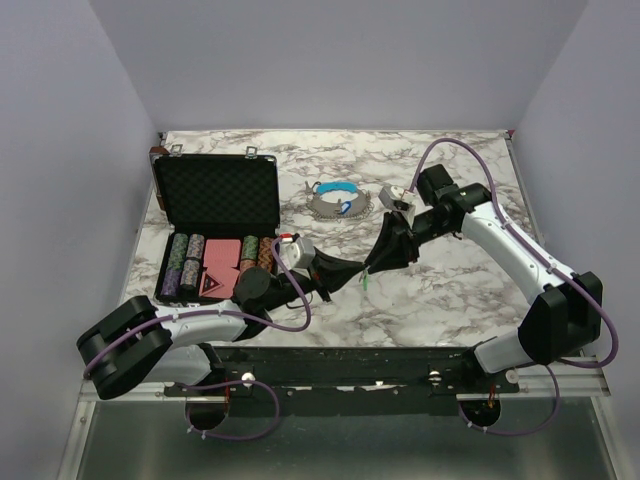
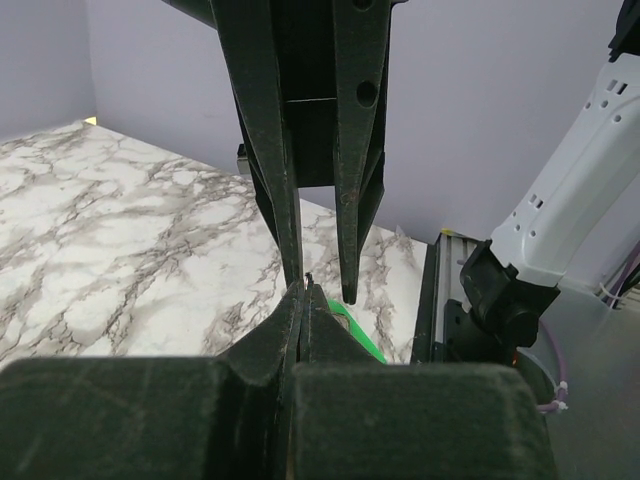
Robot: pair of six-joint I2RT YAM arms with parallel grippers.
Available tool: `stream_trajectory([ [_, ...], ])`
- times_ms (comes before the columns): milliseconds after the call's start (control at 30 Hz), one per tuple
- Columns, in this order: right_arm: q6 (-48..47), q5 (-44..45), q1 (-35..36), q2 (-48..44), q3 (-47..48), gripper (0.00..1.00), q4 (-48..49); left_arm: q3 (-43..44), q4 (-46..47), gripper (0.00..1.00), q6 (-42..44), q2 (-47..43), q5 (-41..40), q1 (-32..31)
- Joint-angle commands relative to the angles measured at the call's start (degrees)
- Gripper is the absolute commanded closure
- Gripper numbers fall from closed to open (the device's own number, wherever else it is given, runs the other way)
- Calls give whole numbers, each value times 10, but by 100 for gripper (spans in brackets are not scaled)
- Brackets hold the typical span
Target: Put the keys on the keyring
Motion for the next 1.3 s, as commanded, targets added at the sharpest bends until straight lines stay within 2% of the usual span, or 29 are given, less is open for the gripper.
stream_trajectory([
  [0,9,-17,3,1,-1,69,11,0,48,100,-12,5,-3,2],
  [133,14,-21,3,0,0,69,15,-1,56,100,-16,8,-7,2],
  [267,18,-23,3,0,1,74,17,-3,58,100,-18,9,-11,2],
  [400,21,-23,3,0,0,82,19,-5,62,100,-20,10,-14,2],
  [533,24,-24,3,-1,1,97,20,-5,63,100,-20,12,-16,2],
  [700,39,-13,3,-5,5,99,24,-7,60,100,-20,10,-22,2],
  [733,53,-6,2,-7,6,100,33,-9,54,95,-19,5,-25,2],
  [833,108,37,3,-13,6,100,60,-18,24,57,-9,-23,-43,3],
  [867,114,49,2,-17,5,100,61,-24,10,48,-3,-39,-52,3],
  [933,110,81,2,-26,-1,100,61,-32,-27,36,15,-77,-72,4],
  [1100,109,142,-13,-56,-25,100,66,-21,-229,25,70,-198,-89,12],
  [1267,104,187,-72,-87,-55,100,67,6,-414,21,118,-290,-107,21],
])
